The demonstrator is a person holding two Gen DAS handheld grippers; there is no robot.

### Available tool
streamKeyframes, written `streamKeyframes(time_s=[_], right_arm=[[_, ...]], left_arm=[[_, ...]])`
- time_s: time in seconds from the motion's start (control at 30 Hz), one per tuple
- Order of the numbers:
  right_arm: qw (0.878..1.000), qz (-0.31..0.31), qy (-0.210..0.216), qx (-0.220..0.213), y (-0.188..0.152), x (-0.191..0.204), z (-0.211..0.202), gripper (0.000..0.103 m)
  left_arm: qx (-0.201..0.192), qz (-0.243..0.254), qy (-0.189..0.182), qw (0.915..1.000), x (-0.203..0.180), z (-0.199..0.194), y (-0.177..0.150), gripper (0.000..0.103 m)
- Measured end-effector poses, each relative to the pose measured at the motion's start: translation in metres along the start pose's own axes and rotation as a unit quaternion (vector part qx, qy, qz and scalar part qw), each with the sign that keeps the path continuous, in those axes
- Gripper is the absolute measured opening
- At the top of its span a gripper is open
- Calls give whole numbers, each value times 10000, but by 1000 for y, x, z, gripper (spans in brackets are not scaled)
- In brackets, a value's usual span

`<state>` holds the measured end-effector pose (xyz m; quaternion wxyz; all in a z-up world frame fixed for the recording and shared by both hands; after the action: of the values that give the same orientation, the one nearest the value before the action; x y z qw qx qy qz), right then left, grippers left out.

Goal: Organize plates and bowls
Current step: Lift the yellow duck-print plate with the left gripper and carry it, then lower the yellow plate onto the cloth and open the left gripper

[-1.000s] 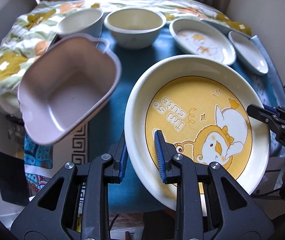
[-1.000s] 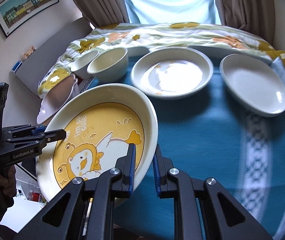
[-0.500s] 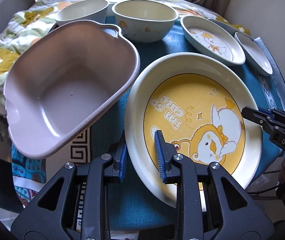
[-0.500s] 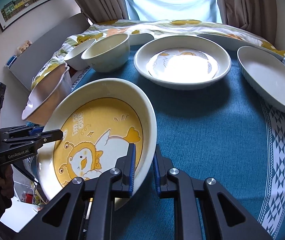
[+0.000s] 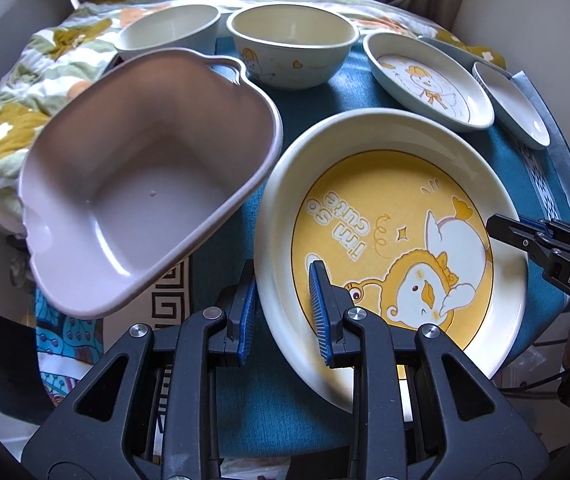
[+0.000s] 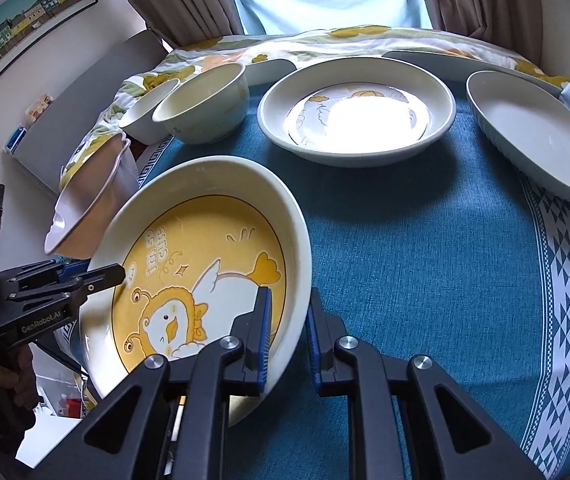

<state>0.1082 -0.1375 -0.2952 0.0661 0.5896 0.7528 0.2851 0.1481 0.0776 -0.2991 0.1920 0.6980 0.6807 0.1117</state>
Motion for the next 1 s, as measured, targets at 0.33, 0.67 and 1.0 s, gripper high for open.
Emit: streamKeyframes(time_s=[0.33,0.67,1.0], right_arm=[[9994,262,28,-220,-7,-3,-11,37],[9984,30,9,-564,-7,7,-45,85],[9951,195,-223,-944,7,6,-103,103]], left_arm=[[-26,-55,146,9999,0,-12,-14,23],[-209,-578,-425,9972,5,-46,-26,86],[-908,-319,-524,9940,-11,-119,0,101]])
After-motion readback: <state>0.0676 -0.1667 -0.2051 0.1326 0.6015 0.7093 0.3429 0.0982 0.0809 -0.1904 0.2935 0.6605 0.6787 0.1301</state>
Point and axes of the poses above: each gripper's, at about its wrist camera, not at the fingertips, and z roughly the way its jaws point, x to its left, y to its top, the point moved 1 cm from there along z, roughly the way its jaws point, and after that the axes turned 5 degrees about -z, right-handed, at the moved point
